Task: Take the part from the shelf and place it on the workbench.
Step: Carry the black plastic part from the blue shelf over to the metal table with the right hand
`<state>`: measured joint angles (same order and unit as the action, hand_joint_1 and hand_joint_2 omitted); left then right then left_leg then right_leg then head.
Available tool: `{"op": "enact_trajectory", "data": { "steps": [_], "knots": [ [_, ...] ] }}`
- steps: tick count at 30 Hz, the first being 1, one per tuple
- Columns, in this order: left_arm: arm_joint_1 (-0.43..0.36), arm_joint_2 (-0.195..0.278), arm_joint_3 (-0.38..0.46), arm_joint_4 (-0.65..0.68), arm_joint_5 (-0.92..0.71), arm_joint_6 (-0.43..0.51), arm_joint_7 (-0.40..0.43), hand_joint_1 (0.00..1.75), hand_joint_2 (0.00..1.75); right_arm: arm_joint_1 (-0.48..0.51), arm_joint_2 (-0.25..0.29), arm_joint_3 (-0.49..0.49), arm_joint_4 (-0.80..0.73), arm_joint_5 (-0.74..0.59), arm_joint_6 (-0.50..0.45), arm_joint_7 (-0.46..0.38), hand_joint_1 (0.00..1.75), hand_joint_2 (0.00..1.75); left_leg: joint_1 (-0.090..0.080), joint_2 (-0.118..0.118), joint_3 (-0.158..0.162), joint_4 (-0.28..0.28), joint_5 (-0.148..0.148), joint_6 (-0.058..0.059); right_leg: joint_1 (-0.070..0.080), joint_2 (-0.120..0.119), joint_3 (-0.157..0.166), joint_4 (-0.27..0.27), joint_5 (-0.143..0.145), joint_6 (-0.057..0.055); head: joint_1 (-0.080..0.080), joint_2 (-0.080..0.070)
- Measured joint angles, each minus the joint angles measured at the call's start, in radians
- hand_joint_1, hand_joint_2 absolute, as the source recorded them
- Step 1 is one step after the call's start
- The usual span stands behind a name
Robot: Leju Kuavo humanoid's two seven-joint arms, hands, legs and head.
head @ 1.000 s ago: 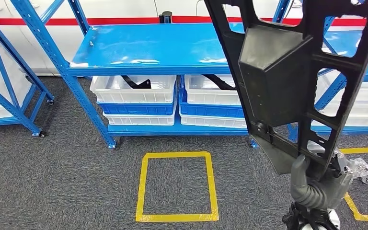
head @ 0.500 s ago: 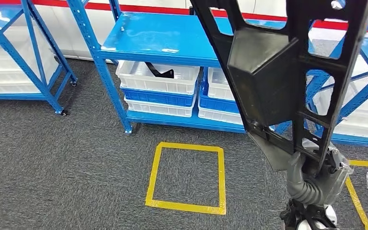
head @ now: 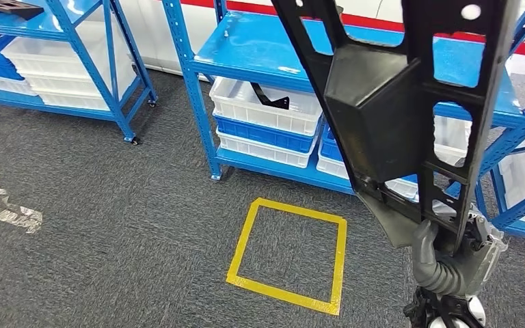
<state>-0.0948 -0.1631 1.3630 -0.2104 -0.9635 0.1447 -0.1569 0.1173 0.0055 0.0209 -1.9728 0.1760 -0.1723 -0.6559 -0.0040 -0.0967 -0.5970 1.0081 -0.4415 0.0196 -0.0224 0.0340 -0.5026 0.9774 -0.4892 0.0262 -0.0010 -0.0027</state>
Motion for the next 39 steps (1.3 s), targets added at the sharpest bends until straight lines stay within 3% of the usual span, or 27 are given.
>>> {"op": "enact_trajectory", "data": {
  "steps": [2,4,5,6,7,9,11,12,14,16,18,20,21,22,23,25,27,29,30,31,33,35,36,37,39],
  "knots": [
    [0.000,0.000,0.000,0.000,0.006,-0.016,-0.009,0.00,1.75,0.001,0.000,0.002,0.000,-0.001,0.004,0.000,1.75,1.75,0.002,0.052,-0.041,0.088,-0.056,-0.010,-0.004,-0.027,-0.001,-0.003,0.004,-0.011,-0.007,0.000],
    [-0.001,0.000,0.000,0.000,0.010,-0.026,-0.013,0.00,1.75,0.003,-0.002,0.002,0.000,-0.002,0.008,-0.001,1.75,1.75,0.008,0.082,-0.105,0.226,-0.121,-0.021,-0.001,-0.055,-0.004,-0.003,0.004,-0.016,-0.011,0.000],
    [0.000,0.000,0.000,0.000,0.011,-0.027,-0.012,0.00,1.75,0.004,-0.002,0.002,0.000,-0.003,0.010,-0.001,1.75,1.75,0.012,0.087,-0.125,0.270,-0.133,-0.025,0.000,-0.070,-0.005,-0.002,0.004,-0.017,-0.011,0.000],
    [0.001,0.000,0.001,0.000,0.012,-0.026,-0.010,0.00,1.75,0.003,-0.003,0.002,0.000,-0.004,0.013,-0.001,1.75,1.75,0.015,0.091,-0.125,0.275,-0.125,-0.028,0.000,-0.084,-0.005,-0.002,0.004,-0.017,-0.011,0.000],
    [0.002,0.000,0.001,0.000,0.013,-0.023,-0.007,0.00,1.75,0.002,-0.003,0.002,0.000,-0.005,0.017,-0.001,1.75,1.75,0.019,0.097,-0.104,0.239,-0.101,-0.030,-0.001,-0.096,-0.005,-0.002,0.003,-0.016,-0.011,0.000],
    [0.000,0.000,0.002,0.000,0.016,-0.016,-0.004,0.00,1.75,-0.003,-0.004,0.004,0.000,-0.008,0.027,-0.002,1.75,1.75,0.020,0.140,-0.026,0.097,-0.042,-0.031,0.002,-0.118,-0.003,0.000,0.000,-0.011,-0.012,0.000],
    [-0.004,0.000,0.002,0.000,0.019,-0.011,-0.003,0.00,1.75,-0.012,-0.006,0.008,0.000,-0.013,0.042,-0.002,1.75,1.75,0.015,0.173,0.021,0.007,-0.017,-0.022,0.010,-0.137,-0.002,0.002,-0.004,-0.001,-0.009,0.000],
    [-0.006,0.000,0.003,0.000,0.021,-0.010,-0.003,0.00,1.75,-0.017,-0.006,0.012,0.000,-0.015,0.049,-0.002,1.75,1.75,0.010,0.172,0.022,-0.004,-0.018,-0.016,0.013,-0.148,-0.001,0.002,-0.005,0.006,-0.007,0.000],
    [-0.006,0.001,0.004,0.000,0.023,-0.008,-0.003,0.00,1.75,-0.027,-0.007,0.020,0.000,-0.016,0.060,-0.002,1.75,1.75,0.006,0.146,0.017,-0.007,-0.012,0.002,0.016,-0.167,0.001,0.004,-0.010,0.018,-0.003,0.000],
    [-0.005,0.001,0.005,0.000,0.027,-0.008,-0.003,0.00,1.75,-0.036,-0.009,0.028,0.000,-0.017,0.070,-0.002,1.75,1.75,0.007,0.122,0.017,-0.013,-0.005,0.015,0.014,-0.134,-0.012,0.046,-0.037,0.023,-0.003,0.000],
    [-0.006,-0.001,0.007,0.000,0.034,-0.011,-0.003,0.00,1.75,-0.041,-0.012,0.030,0.002,-0.021,0.081,-0.002,1.75,1.75,0.008,0.096,0.014,-0.015,0.001,0.025,0.012,-0.073,-0.061,0.160,-0.091,0.014,0.000,0.000],
    [-0.007,-0.003,0.014,0.000,0.047,-0.020,-0.008,0.00,1.75,-0.042,-0.015,0.033,0.006,-0.026,0.095,-0.002,1.75,1.75,0.005,0.067,0.009,-0.014,0.005,0.030,0.013,-0.047,-0.116,0.276,-0.132,0.007,0.003,0.000],
    [-0.007,-0.003,0.020,0.000,0.055,-0.026,-0.012,0.00,1.75,-0.044,-0.016,0.034,0.009,-0.028,0.102,-0.002,1.75,1.75,0.004,0.051,0.008,-0.013,0.006,0.031,0.013,-0.042,-0.127,0.294,-0.132,0.010,0.002,0.000],
    [-0.007,-0.005,0.025,0.000,0.060,-0.031,-0.015,0.00,1.75,-0.046,-0.017,0.036,0.011,-0.029,0.107,-0.001,1.75,1.75,0.005,0.036,0.008,-0.012,0.007,0.031,0.011,-0.038,-0.120,0.273,-0.115,0.017,0.002,0.000],
    [-0.006,-0.006,0.029,0.000,0.065,-0.035,-0.018,0.00,1.75,-0.050,-0.017,0.037,0.013,-0.030,0.111,-0.001,1.75,1.75,0.006,0.021,0.008,-0.010,0.007,0.030,0.008,-0.028,-0.098,0.218,-0.086,0.027,0.003,0.000],
    [-0.008,-0.008,0.034,0.000,0.071,-0.041,-0.020,0.00,1.75,-0.058,-0.018,0.039,0.016,-0.033,0.119,-0.001,1.75,1.75,0.006,-0.007,0.001,-0.001,0.007,0.024,-0.002,0.025,-0.048,0.090,-0.035,0.039,0.003,0.000],
    [-0.009,-0.009,0.041,0.000,0.077,-0.047,-0.021,0.00,1.75,-0.064,-0.020,0.041,0.020,-0.037,0.130,-0.001,1.75,1.75,0.005,-0.031,-0.012,0.005,0.011,0.011,-0.004,0.058,-0.027,0.035,-0.019,0.033,0.002,0.000],
    [-0.006,-0.010,0.047,0.000,0.083,-0.047,-0.021,0.00,1.75,-0.073,-0.020,0.044,0.026,-0.040,0.142,-0.001,1.75,1.75,0.008,-0.046,-0.022,0.005,0.017,-0.004,-0.003,0.039,-0.027,0.034,-0.014,0.019,0.001,0.000],
    [-0.005,-0.011,0.050,0.000,0.085,-0.046,-0.021,0.00,1.75,-0.080,-0.020,0.047,0.029,-0.041,0.146,-0.001,1.75,1.75,0.008,-0.032,-0.027,0.011,0.014,-0.010,-0.004,0.027,-0.027,0.032,-0.011,0.012,0.000,0.000],
    [-0.005,-0.012,0.052,0.000,0.085,-0.045,-0.021,0.00,1.75,-0.085,-0.019,0.048,0.031,-0.042,0.149,-0.001,1.75,1.75,0.007,-0.004,-0.039,0.033,-0.001,-0.014,-0.006,0.013,-0.026,0.030,-0.008,0.004,-0.003,0.000],
    [-0.008,-0.013,0.054,0.000,0.086,-0.044,-0.021,0.00,1.75,-0.091,-0.018,0.050,0.034,-0.044,0.151,-0.001,1.75,1.75,0.006,0.063,-0.089,0.140,-0.062,-0.021,-0.004,-0.019,-0.024,0.028,-0.008,-0.007,-0.009,0.000],
    [-0.010,-0.015,0.054,0.000,0.086,-0.044,-0.021,0.00,1.75,-0.092,-0.017,0.050,0.037,-0.045,0.152,-0.001,1.75,1.75,0.010,0.087,-0.151,0.271,-0.117,-0.026,0.002,-0.053,-0.025,0.028,-0.009,-0.013,-0.012,0.000],
    [-0.009,-0.016,0.055,0.000,0.086,-0.044,-0.021,0.00,1.75,-0.093,-0.017,0.051,0.038,-0.045,0.152,-0.001,1.75,1.75,0.012,0.089,-0.163,0.300,-0.123,-0.028,0.004,-0.070,-0.026,0.028,-0.009,-0.015,-0.012,0.000],
    [-0.008,-0.016,0.055,0.000,0.086,-0.044,-0.021,0.00,1.75,-0.094,-0.016,0.051,0.040,-0.044,0.152,-0.001,1.75,1.75,0.013,0.092,-0.155,0.289,-0.110,-0.028,0.005,-0.084,-0.026,0.028,-0.010,-0.016,-0.012,0.000],
    [-0.008,-0.017,0.057,0.000,0.086,-0.044,-0.021,0.00,1.75,-0.098,-0.016,0.052,0.041,-0.044,0.153,-0.001,1.75,1.75,0.014,0.120,-0.080,0.164,-0.054,-0.024,0.006,-0.110,-0.024,0.028,-0.011,-0.015,-0.012,0.000]
  ]
}}
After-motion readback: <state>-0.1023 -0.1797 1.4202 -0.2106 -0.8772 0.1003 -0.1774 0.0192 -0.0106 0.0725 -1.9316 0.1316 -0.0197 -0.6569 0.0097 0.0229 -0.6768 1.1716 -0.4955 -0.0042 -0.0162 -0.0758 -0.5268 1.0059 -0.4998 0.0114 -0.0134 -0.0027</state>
